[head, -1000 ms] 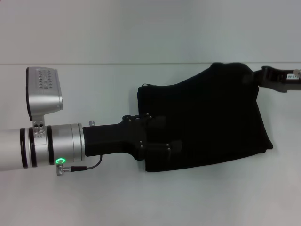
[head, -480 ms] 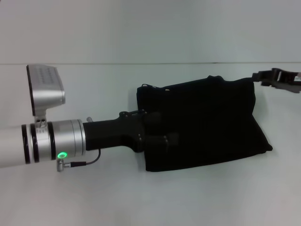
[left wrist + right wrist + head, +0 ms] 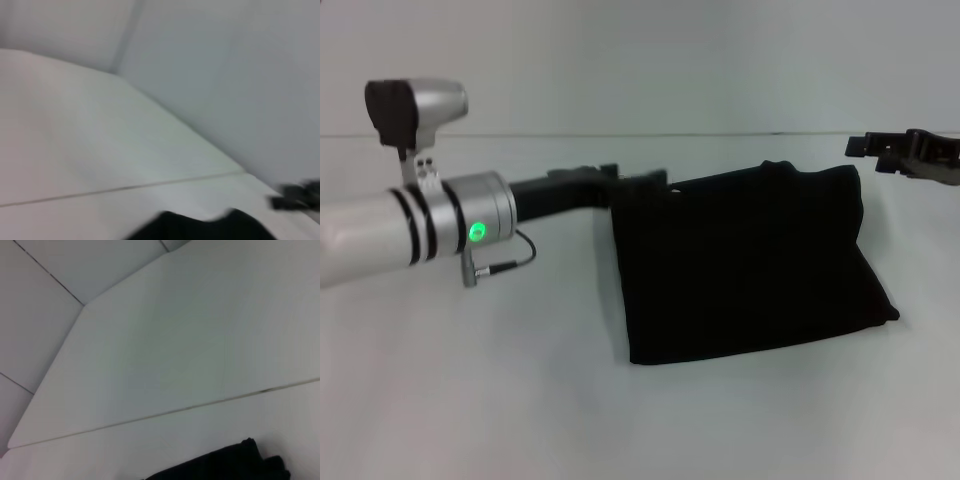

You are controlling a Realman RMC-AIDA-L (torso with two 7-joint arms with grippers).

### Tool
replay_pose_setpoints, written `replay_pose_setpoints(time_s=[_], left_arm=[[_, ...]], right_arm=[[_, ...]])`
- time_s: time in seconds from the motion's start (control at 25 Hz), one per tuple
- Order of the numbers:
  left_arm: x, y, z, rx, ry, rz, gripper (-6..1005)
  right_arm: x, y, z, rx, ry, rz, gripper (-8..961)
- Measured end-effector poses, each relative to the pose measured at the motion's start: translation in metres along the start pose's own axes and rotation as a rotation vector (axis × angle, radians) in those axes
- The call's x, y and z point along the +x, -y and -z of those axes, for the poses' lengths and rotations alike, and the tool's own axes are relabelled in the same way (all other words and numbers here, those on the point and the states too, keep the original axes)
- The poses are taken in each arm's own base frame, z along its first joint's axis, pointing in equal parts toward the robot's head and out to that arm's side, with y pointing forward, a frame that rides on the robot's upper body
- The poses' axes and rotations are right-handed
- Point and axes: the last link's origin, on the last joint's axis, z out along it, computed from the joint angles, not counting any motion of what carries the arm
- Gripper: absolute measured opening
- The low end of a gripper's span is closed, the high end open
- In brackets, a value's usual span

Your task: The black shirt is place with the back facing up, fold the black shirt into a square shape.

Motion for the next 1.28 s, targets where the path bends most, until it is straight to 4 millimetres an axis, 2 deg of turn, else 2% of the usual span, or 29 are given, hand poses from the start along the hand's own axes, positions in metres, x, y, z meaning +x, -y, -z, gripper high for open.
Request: replay_pose_setpoints(time_s=[0.12,0.32,0.72,1.28], left_arm=[[0.006,0.011,-0.011,0.107,0.024,0.065,909],[0.003,0.018,-0.026,0.222,0.117,0.078,909],[-0.008,0.02,-0.036,0.298,0.162,0.066,908],[-0.01,0.004,-0.053,0.275,0.191,0.033,903]], right_arm=[[0.003,0.003,0.002,0.003,-0.002,-0.008,707],[0.006,0.006,0.004,0.008,-0.004,-0.012,707],[0.007,0.006,0.005,0.004,-0.01,-0.002,708],[0.008,0.005,0.005,-0.004,-0.014,-0.001,705]])
